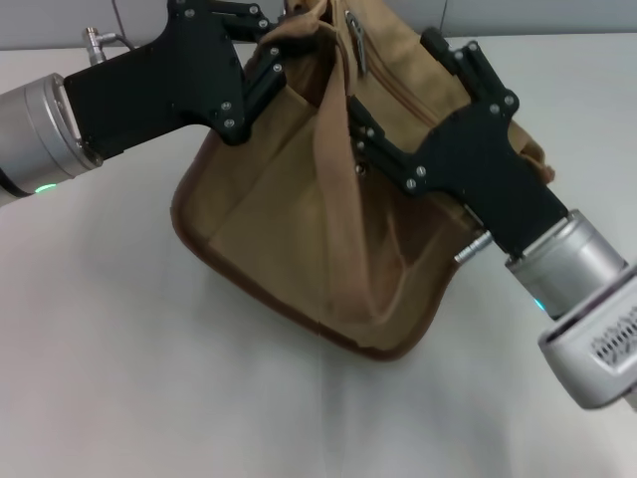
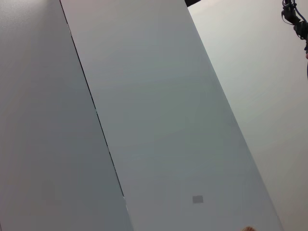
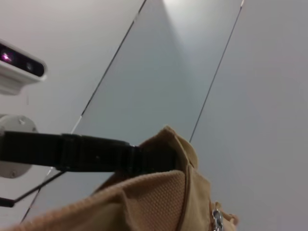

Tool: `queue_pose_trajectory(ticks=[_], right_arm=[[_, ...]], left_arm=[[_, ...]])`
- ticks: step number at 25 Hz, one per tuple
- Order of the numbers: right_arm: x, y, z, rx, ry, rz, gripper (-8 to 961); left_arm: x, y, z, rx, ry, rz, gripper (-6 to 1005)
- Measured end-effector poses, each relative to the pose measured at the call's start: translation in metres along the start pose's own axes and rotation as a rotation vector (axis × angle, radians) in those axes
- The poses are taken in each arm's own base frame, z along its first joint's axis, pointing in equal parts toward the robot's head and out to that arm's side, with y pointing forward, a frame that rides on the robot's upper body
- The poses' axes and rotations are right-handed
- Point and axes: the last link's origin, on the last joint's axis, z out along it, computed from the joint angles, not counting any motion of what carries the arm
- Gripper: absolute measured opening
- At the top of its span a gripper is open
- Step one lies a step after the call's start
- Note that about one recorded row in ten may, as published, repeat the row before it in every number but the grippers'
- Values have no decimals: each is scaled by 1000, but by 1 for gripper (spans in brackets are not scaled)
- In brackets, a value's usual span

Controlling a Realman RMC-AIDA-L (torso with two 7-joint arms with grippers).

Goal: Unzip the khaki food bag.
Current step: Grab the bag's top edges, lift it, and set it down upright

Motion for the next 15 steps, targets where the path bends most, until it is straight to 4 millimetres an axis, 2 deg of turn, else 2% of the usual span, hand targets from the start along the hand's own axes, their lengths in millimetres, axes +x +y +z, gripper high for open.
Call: queue_pose_trajectory(ticks=[4, 15], right_arm=[[1, -4, 11, 12, 0, -3, 832], [1, -17, 16, 87, 1, -8, 825]], left_arm=[[0, 0, 0, -1, 2, 0, 90], [1, 0, -1, 1, 9, -1, 95]])
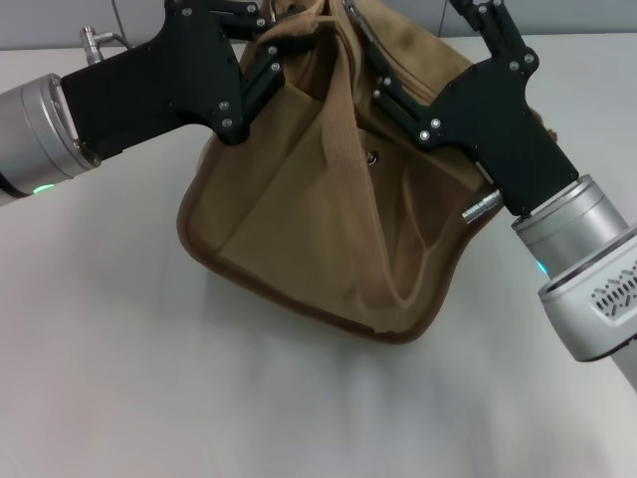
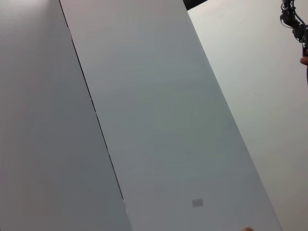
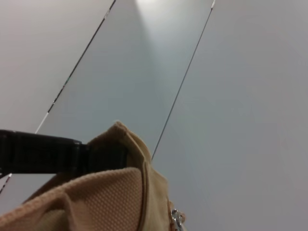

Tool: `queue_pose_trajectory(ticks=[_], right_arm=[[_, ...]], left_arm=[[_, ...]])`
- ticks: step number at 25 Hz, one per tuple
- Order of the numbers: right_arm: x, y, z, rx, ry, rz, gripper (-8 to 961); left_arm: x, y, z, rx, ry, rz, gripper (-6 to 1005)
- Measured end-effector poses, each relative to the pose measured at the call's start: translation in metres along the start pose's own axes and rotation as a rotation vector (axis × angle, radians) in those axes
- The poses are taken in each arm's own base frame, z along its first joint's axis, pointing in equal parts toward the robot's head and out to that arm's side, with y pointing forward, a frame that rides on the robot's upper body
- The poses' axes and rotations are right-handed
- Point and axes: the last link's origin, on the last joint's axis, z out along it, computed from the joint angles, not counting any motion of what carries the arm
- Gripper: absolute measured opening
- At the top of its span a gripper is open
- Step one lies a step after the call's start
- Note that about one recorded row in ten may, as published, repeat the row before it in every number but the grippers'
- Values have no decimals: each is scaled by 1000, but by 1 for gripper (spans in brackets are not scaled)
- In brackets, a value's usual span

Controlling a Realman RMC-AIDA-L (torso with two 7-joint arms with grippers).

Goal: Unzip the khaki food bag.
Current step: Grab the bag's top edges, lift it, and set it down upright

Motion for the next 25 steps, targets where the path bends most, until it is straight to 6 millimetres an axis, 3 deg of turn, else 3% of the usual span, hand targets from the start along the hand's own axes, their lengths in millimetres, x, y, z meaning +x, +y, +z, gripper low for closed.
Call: queue_pose_trajectory(ticks=[20, 25], right_arm=[[4, 1, 13, -3, 33, -3, 813], [4, 0, 15, 4, 32, 0, 675]], left_arm=[[0, 2, 3, -13, 2, -1, 104], [0, 2, 3, -13, 1, -1, 107]])
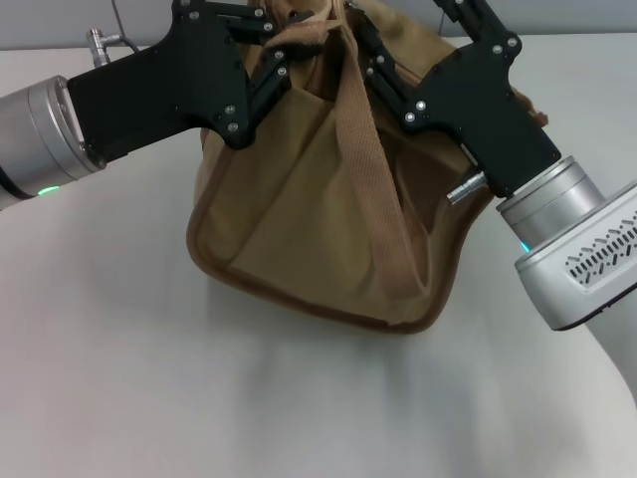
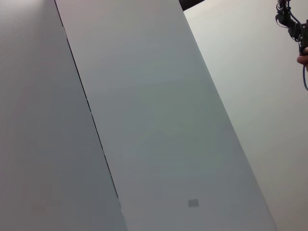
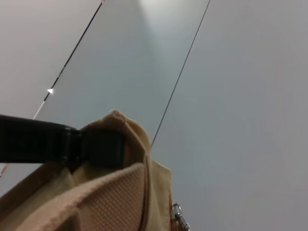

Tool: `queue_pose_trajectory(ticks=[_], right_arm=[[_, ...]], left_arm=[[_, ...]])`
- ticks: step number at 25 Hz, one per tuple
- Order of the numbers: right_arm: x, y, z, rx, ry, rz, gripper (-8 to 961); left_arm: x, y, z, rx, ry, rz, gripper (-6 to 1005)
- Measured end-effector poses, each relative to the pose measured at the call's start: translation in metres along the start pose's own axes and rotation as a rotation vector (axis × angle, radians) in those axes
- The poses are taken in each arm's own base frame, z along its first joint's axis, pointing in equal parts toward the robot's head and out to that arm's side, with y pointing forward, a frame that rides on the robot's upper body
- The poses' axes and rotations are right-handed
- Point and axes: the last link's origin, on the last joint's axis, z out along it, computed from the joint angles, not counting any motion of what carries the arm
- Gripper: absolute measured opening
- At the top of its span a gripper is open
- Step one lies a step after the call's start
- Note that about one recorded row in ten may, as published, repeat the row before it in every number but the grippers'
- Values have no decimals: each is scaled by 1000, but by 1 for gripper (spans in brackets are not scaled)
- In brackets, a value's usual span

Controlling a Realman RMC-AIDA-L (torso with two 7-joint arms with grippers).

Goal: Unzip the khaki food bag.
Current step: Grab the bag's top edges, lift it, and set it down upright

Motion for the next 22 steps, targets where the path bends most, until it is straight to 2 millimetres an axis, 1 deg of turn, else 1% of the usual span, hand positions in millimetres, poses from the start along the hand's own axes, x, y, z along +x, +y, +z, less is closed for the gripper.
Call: queue_pose_trajectory(ticks=[5, 10, 11, 19, 22], right_arm=[[0, 0, 1, 3, 0, 2, 676], [-2, 2, 7, -13, -5, 4, 650], [-1, 6, 9, -33, -2, 1, 645], [-4, 15, 12, -63, -3, -49, 604], [-5, 16, 11, -57, -5, -61, 568]], left_arm=[[0, 0, 0, 0, 0, -1, 109], [0, 1, 0, -2, 0, -1, 111], [0, 1, 0, -2, 1, -1, 112], [0, 1, 0, -3, 1, -1, 115], [0, 1, 0, -4, 2, -1, 117]])
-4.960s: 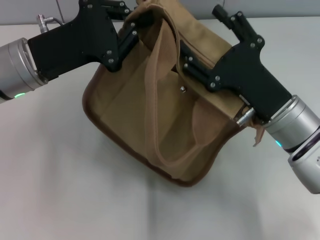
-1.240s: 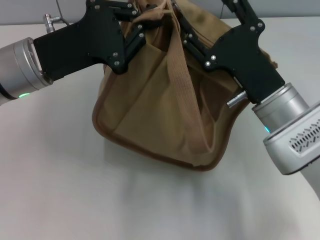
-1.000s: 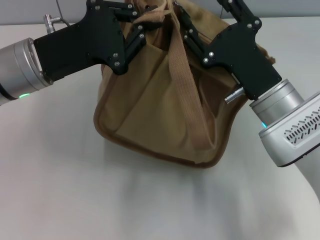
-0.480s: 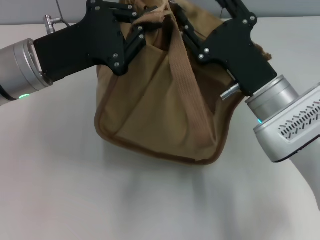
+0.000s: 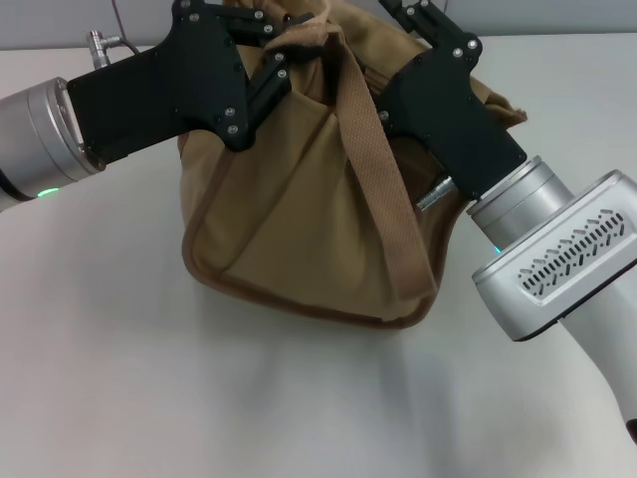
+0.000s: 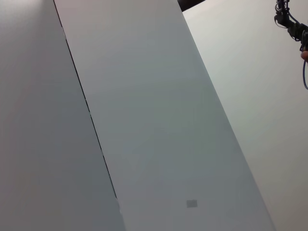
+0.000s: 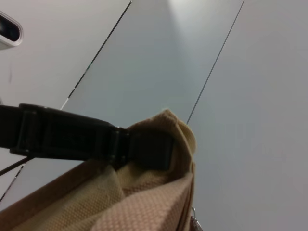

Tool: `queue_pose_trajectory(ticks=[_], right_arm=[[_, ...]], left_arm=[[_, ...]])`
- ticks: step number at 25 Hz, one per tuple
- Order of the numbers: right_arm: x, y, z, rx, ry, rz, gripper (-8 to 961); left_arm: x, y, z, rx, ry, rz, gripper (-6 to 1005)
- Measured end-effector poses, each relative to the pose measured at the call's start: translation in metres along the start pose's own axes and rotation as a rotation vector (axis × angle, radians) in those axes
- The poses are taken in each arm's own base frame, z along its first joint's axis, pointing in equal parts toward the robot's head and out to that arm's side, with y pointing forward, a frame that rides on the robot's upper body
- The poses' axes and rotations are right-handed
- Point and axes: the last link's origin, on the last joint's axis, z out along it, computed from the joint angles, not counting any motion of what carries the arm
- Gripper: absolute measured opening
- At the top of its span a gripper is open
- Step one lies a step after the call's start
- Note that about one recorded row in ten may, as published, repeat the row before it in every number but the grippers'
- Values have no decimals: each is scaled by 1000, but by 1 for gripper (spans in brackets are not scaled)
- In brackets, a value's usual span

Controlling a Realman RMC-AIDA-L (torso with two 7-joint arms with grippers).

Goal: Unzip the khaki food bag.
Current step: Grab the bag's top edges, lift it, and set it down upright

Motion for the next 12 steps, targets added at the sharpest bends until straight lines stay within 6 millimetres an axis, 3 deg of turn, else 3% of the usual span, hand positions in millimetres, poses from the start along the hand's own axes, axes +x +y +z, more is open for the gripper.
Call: queue_pose_trajectory(ticks=[12], right_arm=[[0, 1, 0, -7, 1, -2, 395]], left_arm=[[0, 0, 0, -1, 0, 1, 122]])
